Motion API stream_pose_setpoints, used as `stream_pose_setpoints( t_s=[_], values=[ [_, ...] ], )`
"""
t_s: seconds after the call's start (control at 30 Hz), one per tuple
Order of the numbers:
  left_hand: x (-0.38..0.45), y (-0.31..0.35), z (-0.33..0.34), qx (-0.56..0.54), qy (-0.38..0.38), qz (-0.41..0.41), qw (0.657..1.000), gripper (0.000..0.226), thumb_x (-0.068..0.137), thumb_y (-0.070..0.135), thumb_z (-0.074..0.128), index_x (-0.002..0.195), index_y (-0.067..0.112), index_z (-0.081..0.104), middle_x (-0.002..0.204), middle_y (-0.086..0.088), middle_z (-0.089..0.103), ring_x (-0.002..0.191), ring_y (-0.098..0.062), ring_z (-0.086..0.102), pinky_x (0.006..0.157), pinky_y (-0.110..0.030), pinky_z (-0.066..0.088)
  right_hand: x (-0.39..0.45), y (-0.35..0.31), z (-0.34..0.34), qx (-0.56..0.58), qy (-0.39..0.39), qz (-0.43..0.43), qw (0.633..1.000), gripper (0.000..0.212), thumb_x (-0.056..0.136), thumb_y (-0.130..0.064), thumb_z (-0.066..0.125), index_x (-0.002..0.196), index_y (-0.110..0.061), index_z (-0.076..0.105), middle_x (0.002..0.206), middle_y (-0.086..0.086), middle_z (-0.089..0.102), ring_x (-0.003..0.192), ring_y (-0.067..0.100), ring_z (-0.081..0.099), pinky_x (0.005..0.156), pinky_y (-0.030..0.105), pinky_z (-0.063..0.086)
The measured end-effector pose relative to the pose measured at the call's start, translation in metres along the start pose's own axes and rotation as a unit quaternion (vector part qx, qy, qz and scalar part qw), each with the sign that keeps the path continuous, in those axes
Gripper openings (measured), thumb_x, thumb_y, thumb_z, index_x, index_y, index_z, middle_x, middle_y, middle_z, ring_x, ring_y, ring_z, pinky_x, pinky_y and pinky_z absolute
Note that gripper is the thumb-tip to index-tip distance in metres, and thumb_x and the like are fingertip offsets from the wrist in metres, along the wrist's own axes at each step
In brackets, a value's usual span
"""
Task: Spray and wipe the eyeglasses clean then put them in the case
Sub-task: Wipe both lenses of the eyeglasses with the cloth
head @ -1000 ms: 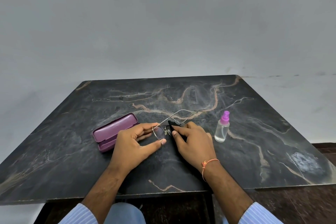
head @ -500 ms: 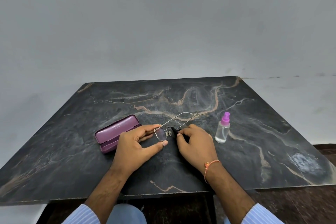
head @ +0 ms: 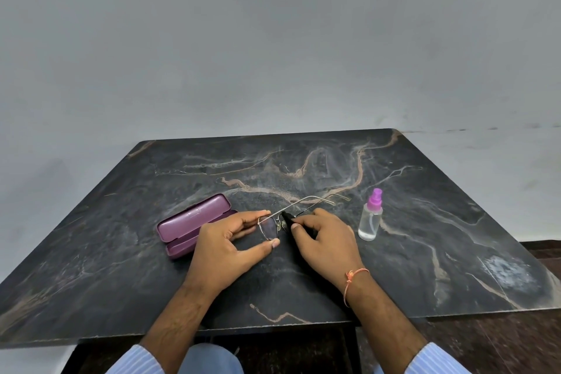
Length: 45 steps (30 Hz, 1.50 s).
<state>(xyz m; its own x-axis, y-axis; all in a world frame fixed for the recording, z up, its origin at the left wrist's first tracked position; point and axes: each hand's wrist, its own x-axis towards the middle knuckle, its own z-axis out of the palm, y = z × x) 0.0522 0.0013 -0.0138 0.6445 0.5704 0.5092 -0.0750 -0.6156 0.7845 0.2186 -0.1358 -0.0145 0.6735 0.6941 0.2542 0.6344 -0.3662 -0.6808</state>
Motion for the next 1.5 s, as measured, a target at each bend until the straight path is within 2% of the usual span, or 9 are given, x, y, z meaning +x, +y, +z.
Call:
stream_pose_setpoints(
  t_s=[0.17,0.27,0.33,0.47,0.53,0.73,0.93,1.1,1.5],
  values=[
    [0.0,0.002,-0.001,-0.001,0.0,0.001,1.0,0.058,0.073,0.02,0.102,0.127,0.023,0.082,0.119,0.021,0.083,0.117,-0.002,0.078,0.104,-0.022,0.061,-0.002,-0.004,0.0,-0.028,-0.01,-0.017,0.999,0.032,0.101,-0.052,0.051,0.126,-0.054,0.07,0.088,-0.015,0.058,0.099,0.007,0.059,0.093,0.039,0.041],
    [-0.002,0.002,-0.001,-0.002,0.009,0.002,1.0,0.057,0.073,0.019,0.102,0.126,0.022,0.082,0.119,0.017,0.084,0.117,-0.002,0.078,0.103,-0.024,0.061,-0.001,-0.002,0.001,-0.043,-0.008,-0.009,0.999,0.027,0.097,-0.045,0.052,0.098,-0.04,0.078,0.082,-0.012,0.057,0.095,0.012,0.059,0.094,0.043,0.046],
    [-0.002,0.003,-0.001,-0.002,0.017,0.007,1.0,0.057,0.073,0.016,0.102,0.127,0.023,0.082,0.119,0.017,0.083,0.118,-0.002,0.078,0.104,-0.024,0.061,-0.002,0.0,0.0,0.012,-0.011,-0.018,1.0,0.024,0.093,-0.043,0.056,0.079,-0.039,0.075,0.078,-0.012,0.058,0.087,0.01,0.058,0.089,0.042,0.047],
    [0.0,0.008,-0.001,-0.029,0.046,0.012,0.998,0.055,0.075,0.024,0.097,0.127,0.029,0.08,0.122,0.02,0.082,0.122,-0.003,0.076,0.105,-0.024,0.061,-0.006,0.001,-0.004,0.182,0.042,-0.023,0.982,0.018,0.098,-0.026,0.067,0.094,-0.033,0.083,0.083,-0.014,0.069,0.082,0.008,0.068,0.078,0.031,0.055],
    [0.001,0.007,-0.002,-0.045,0.062,0.011,0.997,0.056,0.076,0.027,0.094,0.13,0.025,0.079,0.125,0.019,0.081,0.125,-0.005,0.075,0.107,-0.026,0.06,-0.007,0.0,-0.006,0.246,0.06,0.021,0.967,0.02,0.101,-0.025,0.065,0.098,-0.034,0.083,0.087,-0.01,0.078,0.081,0.014,0.074,0.076,0.035,0.061],
    [0.001,0.007,-0.003,-0.068,0.049,0.015,0.996,0.059,0.079,0.025,0.092,0.135,0.025,0.075,0.136,0.015,0.078,0.133,-0.009,0.071,0.108,-0.031,0.06,-0.012,-0.009,0.001,0.26,-0.058,0.049,0.963,0.021,0.102,-0.027,0.065,0.089,-0.03,0.082,0.066,-0.012,0.069,0.064,0.004,0.06,0.064,0.028,0.05],
    [0.002,0.003,-0.003,-0.102,0.036,-0.001,0.994,0.061,0.079,0.021,0.092,0.137,0.025,0.073,0.14,0.013,0.076,0.137,-0.012,0.069,0.113,-0.04,0.058,-0.021,-0.035,0.007,0.452,-0.129,0.077,0.879,0.022,0.106,-0.017,0.061,0.102,-0.006,0.08,0.089,0.009,0.075,0.078,0.02,0.065,0.062,0.027,0.051],
    [0.003,-0.003,-0.002,-0.119,0.029,-0.017,0.992,0.063,0.078,0.019,0.094,0.137,0.015,0.072,0.144,0.008,0.075,0.14,-0.015,0.067,0.115,-0.051,0.056,-0.021,-0.037,0.004,0.506,-0.124,0.095,0.848,0.019,0.104,-0.012,0.063,0.105,0.002,0.076,0.092,0.012,0.074,0.084,0.025,0.065,0.062,0.026,0.053],
    [0.0,0.007,-0.004,-0.088,0.001,0.015,0.996,0.062,0.082,0.018,0.091,0.141,0.02,0.072,0.14,0.015,0.076,0.136,-0.007,0.068,0.111,-0.028,0.058,-0.023,-0.034,0.003,0.542,-0.094,0.095,0.83,0.017,0.101,-0.013,0.067,0.097,-0.001,0.079,0.087,0.021,0.074,0.076,0.029,0.07,0.071,0.039,0.056]
  ],
)
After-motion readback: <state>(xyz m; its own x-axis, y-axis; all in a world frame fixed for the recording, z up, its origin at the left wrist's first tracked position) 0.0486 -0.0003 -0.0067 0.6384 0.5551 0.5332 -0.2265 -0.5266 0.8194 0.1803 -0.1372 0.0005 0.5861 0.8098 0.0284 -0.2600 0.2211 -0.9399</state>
